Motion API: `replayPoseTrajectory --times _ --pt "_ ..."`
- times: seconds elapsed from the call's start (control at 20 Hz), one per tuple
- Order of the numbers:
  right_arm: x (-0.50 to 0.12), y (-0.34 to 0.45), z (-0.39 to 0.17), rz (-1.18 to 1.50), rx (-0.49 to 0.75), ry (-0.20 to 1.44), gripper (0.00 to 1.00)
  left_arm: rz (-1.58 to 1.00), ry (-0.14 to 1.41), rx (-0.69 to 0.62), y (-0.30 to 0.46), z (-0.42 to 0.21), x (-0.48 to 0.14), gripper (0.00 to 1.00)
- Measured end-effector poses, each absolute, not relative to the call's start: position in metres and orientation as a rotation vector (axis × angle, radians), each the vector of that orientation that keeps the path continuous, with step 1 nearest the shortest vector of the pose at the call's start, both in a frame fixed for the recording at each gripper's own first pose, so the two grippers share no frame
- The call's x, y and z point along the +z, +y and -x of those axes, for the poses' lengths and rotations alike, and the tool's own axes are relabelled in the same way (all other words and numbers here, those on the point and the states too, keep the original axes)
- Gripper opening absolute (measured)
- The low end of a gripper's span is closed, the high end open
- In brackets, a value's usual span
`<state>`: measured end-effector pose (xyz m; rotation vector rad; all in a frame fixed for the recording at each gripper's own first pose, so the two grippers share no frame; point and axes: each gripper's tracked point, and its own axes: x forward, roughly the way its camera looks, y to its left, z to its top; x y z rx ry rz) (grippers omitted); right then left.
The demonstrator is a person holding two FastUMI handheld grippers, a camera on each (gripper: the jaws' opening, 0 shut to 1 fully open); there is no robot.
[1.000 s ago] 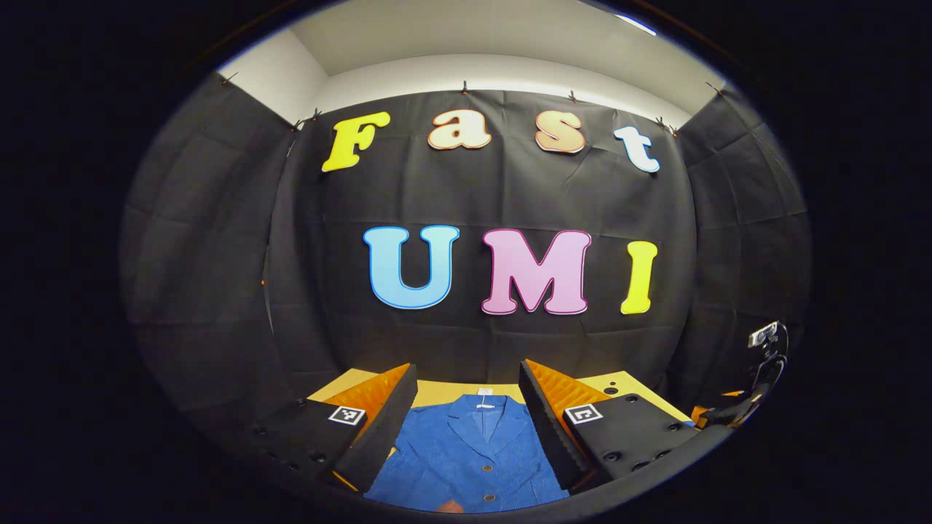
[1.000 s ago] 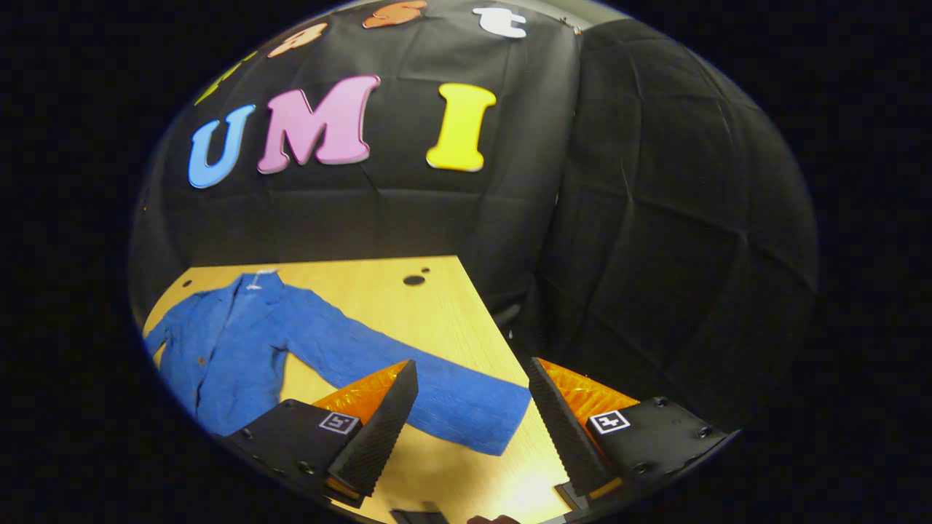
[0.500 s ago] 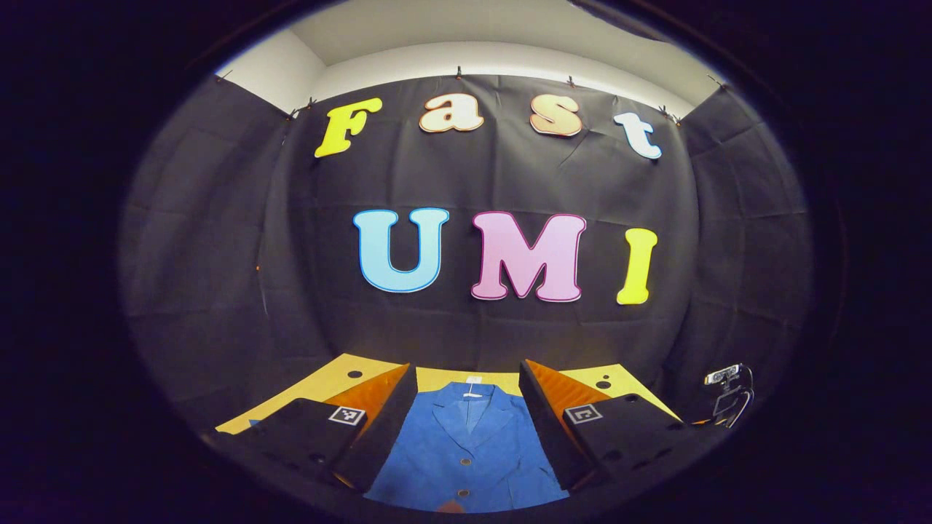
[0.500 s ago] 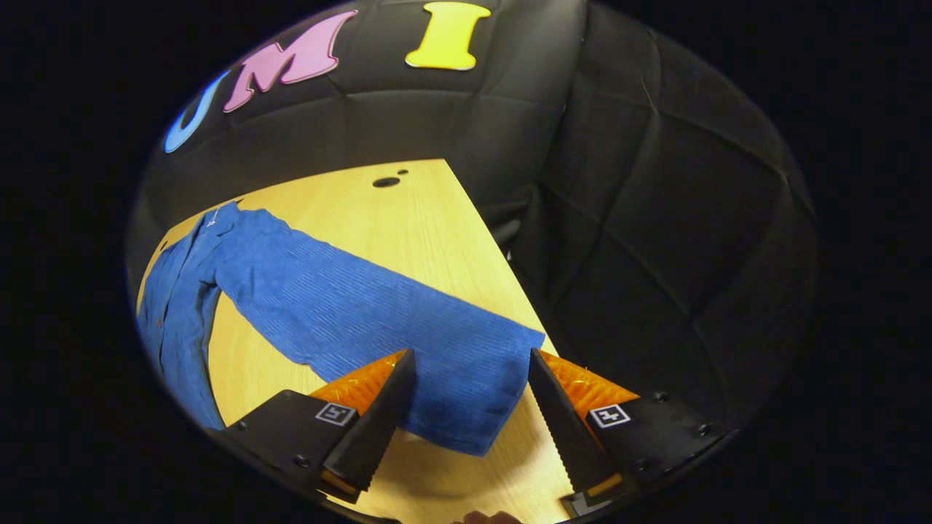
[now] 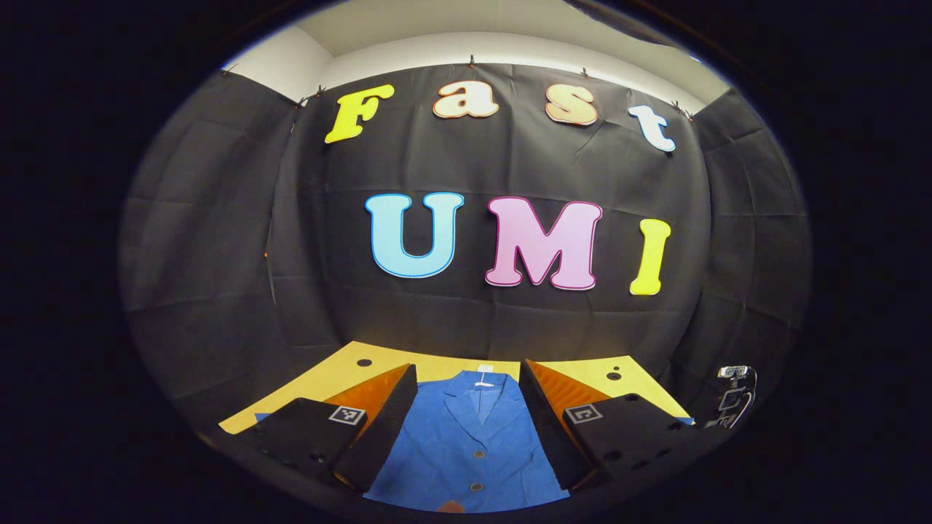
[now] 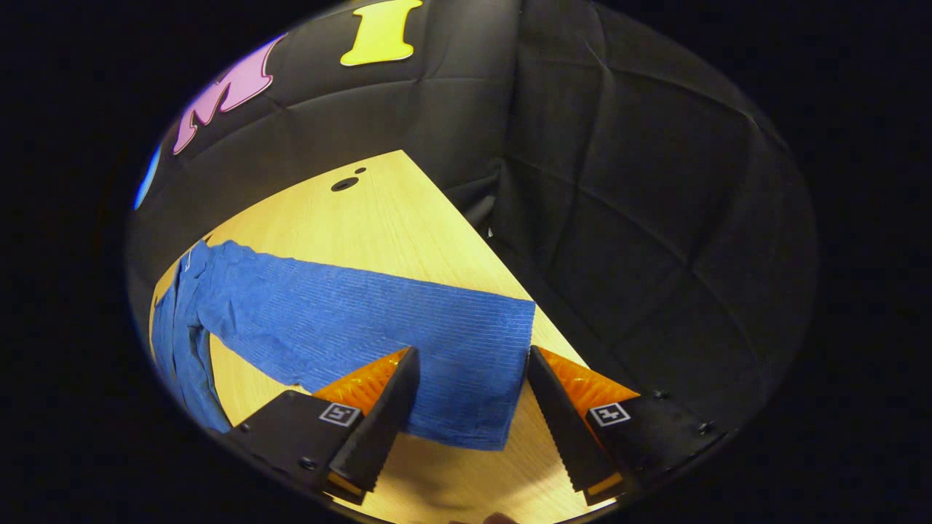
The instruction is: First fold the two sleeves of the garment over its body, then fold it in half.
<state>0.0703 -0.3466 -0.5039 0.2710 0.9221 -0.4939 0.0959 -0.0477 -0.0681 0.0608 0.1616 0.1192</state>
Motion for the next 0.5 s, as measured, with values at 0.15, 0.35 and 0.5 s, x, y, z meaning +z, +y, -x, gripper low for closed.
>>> replayPoseTrajectory --times 0.15,0.35,0.5 --pt "-0.501 -0.345 -0.071 -0.315 -0.548 0.945 0.82 -0.054 0.175 0.117 -0.039 -0.099 -0.073 0.82" --pt "-0.501 -0.338 -0.076 -0.338 -0.548 0.969 0.67 -0.039 0.209 0.129 -0.021 -0.102 -0.083 0.82" --pt "-0.503 -0.338 -0.082 -0.353 -0.577 0.96 0.27 -0.043 0.198 0.132 -0.017 -0.103 -0.079 0.82"
